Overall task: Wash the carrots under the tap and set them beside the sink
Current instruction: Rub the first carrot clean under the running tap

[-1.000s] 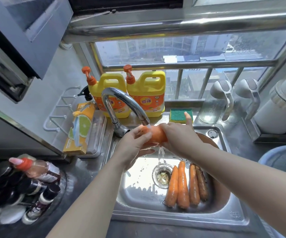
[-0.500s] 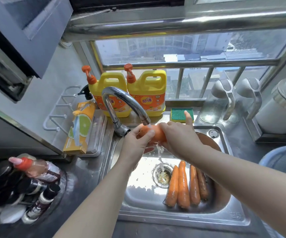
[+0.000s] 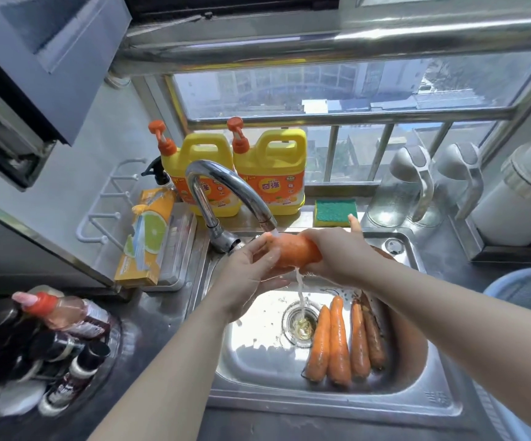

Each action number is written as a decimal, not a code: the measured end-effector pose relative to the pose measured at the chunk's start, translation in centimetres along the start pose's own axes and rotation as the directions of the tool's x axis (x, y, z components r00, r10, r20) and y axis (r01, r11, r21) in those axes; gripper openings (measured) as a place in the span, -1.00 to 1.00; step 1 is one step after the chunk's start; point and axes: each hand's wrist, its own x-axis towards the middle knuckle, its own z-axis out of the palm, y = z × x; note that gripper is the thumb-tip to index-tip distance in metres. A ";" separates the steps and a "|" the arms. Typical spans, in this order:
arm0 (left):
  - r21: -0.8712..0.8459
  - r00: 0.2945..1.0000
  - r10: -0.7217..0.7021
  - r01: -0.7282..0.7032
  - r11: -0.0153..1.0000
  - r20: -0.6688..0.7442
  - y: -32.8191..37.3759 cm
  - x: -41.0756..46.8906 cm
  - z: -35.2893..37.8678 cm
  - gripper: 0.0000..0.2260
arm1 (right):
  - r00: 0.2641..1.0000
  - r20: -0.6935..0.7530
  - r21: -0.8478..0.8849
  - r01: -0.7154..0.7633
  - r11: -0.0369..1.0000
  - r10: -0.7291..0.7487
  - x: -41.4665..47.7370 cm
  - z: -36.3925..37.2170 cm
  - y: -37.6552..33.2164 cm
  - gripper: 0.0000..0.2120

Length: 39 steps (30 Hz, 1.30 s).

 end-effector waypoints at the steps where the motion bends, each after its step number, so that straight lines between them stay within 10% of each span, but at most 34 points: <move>1: 0.010 0.999 0.013 -0.012 1.000 -0.040 0.0 0.1 0.2 -0.74 | 1.000 -0.008 -0.007 -0.007 1.000 0.006 0.0 0.1 -0.1 -0.64; 8: 0.025 0.955 0.023 -0.016 1.000 -0.297 -0.5 0.6 1.9 -0.74 | 0.995 -0.095 -0.094 0.017 0.995 -0.026 -0.4 1.1 -0.3 -0.68; 21: -0.280 0.983 -0.160 0.129 0.951 -0.093 0.0 -0.2 0.9 -0.74 | 0.998 -0.051 -0.018 0.022 1.000 -0.023 -0.1 1.0 0.4 -0.66; 39: -0.101 0.995 -0.043 0.033 0.994 -0.091 0.6 0.0 1.0 -0.75 | 0.993 -0.118 -0.100 0.007 0.995 -0.019 0.3 1.0 0.4 -0.71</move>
